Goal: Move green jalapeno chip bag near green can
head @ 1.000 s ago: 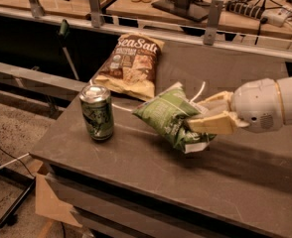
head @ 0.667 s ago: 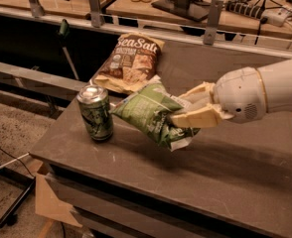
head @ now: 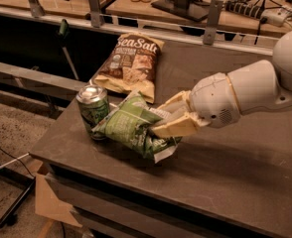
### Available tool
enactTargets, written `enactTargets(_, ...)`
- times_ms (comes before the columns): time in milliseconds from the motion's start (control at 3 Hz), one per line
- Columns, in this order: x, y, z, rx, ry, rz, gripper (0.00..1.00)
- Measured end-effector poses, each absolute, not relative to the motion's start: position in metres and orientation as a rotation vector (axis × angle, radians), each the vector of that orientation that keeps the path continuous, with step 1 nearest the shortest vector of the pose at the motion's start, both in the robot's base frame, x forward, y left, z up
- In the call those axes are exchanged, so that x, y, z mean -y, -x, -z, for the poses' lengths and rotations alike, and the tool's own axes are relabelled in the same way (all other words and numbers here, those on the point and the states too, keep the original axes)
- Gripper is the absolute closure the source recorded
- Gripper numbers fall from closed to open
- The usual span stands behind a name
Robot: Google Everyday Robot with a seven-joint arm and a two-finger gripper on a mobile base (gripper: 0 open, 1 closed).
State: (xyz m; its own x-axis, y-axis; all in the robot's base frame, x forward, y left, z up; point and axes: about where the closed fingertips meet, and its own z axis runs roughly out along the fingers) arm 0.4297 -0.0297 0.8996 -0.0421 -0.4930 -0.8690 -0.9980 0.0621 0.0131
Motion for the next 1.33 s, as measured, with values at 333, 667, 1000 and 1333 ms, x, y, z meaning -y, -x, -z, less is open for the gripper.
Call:
enactTargets(333, 0.03, -0.425, -0.876, -1.69, 1.554, -0.857, 0.29)
enactTargets(667, 0.033, -0.421, -0.864, -1.72, 1.574, -0.835, 0.06)
enactTargets(1000, 0.048, -0.433, -0.867, -1.765, 1.509, -0.782, 0.0)
enactTargets(1333, 0.106, -0.468, -0.896, -1.807, 1.378, -0.563, 0.0)
